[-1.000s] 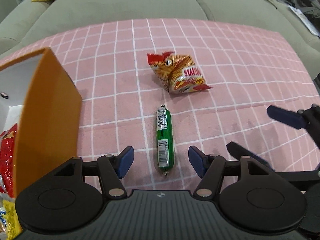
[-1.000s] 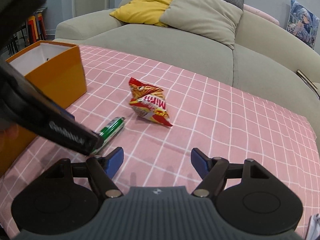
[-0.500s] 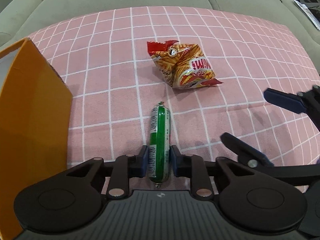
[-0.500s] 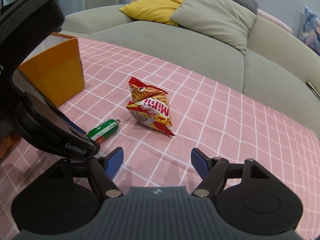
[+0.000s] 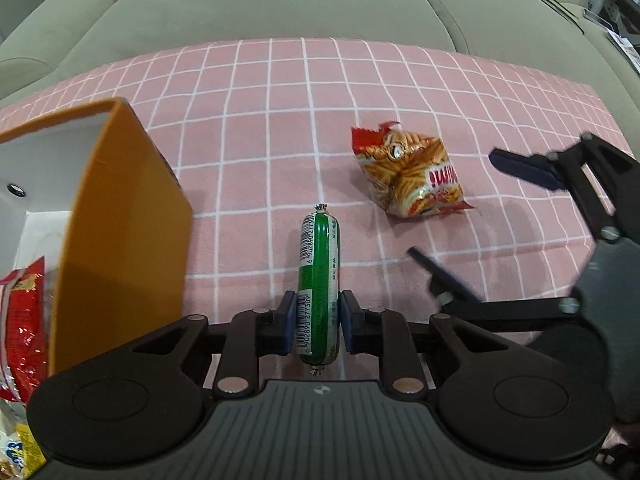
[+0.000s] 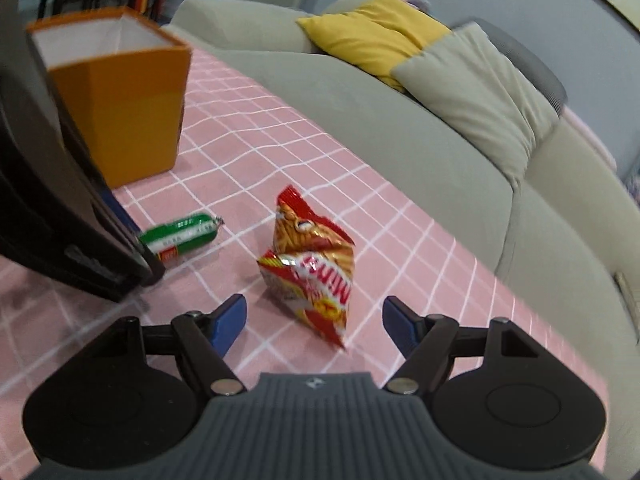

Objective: Organize snacks
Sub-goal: 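Grasp the green sausage stick with the left tool while the right tool grasps the Mimi bag, then lift the sausage and Mimi bag and carry both over the orange box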

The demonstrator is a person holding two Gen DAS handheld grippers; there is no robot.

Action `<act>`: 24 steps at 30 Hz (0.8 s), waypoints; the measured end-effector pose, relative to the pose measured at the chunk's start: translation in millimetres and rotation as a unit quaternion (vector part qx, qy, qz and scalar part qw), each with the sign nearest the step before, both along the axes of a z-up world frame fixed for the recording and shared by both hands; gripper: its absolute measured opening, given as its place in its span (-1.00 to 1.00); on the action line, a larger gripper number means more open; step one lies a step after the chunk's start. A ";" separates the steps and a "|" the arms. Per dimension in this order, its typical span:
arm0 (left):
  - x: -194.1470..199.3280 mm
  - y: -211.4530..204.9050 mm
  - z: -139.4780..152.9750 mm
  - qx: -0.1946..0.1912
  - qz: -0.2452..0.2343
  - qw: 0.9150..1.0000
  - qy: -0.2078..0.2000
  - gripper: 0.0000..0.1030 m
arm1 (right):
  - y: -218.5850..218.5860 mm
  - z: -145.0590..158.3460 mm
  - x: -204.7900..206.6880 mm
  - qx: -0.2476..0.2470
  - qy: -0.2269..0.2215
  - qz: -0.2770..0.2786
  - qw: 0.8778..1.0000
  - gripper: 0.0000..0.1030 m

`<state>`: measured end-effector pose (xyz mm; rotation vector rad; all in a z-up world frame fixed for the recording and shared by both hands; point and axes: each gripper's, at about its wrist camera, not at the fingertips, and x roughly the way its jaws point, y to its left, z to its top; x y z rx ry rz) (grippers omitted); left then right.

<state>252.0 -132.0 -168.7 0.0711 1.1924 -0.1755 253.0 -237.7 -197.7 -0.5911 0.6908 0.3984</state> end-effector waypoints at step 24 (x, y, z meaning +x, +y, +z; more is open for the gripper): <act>-9.1 26.9 17.3 -0.024 0.026 0.999 0.001 -0.53 | 34.8 -33.7 -4.1 -0.119 -0.061 0.087 0.987 -0.22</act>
